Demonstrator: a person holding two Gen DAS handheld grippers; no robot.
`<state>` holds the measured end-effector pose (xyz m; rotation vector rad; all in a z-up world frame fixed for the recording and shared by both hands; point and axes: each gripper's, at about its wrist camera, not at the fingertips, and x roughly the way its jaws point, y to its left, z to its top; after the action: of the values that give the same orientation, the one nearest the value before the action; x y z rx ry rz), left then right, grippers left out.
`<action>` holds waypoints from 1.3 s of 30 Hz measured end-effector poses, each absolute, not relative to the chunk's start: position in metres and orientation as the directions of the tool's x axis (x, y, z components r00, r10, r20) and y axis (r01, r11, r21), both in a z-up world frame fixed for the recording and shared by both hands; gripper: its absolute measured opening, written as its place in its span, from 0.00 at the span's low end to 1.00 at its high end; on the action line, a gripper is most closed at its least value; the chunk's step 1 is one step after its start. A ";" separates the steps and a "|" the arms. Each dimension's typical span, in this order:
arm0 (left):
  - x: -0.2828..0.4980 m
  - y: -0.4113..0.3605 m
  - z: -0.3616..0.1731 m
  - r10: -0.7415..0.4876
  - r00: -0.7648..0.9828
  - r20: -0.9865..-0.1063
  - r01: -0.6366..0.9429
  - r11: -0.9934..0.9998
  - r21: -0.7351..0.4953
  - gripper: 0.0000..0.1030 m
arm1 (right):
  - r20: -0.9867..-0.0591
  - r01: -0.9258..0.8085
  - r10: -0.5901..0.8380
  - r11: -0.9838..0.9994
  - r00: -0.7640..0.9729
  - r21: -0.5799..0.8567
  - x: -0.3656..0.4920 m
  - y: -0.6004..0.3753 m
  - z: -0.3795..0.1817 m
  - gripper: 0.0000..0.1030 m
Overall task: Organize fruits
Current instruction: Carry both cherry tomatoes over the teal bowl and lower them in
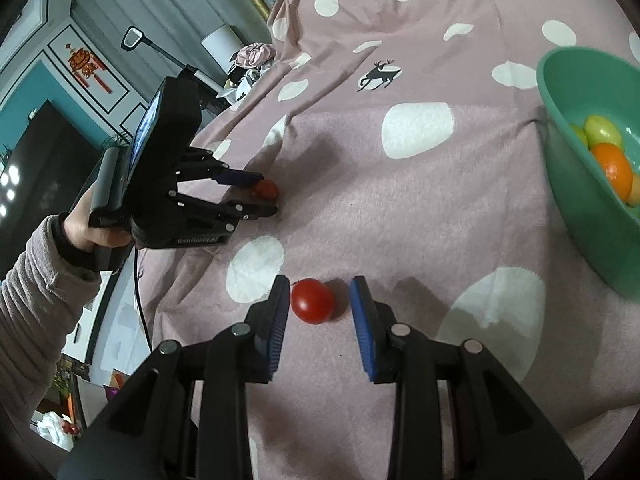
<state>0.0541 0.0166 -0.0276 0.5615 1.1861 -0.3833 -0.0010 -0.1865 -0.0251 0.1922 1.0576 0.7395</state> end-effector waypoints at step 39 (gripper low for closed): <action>-0.034 0.049 0.008 -0.410 0.509 -0.757 0.235 0.912 -0.336 0.30 | -0.835 -0.546 0.495 0.780 0.240 0.306 0.004 -0.135 -0.047 0.28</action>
<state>-0.0335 0.0490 0.0082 -0.1994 0.9617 -0.3915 0.0038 -0.1354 -0.0474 -0.0528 1.1209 0.7133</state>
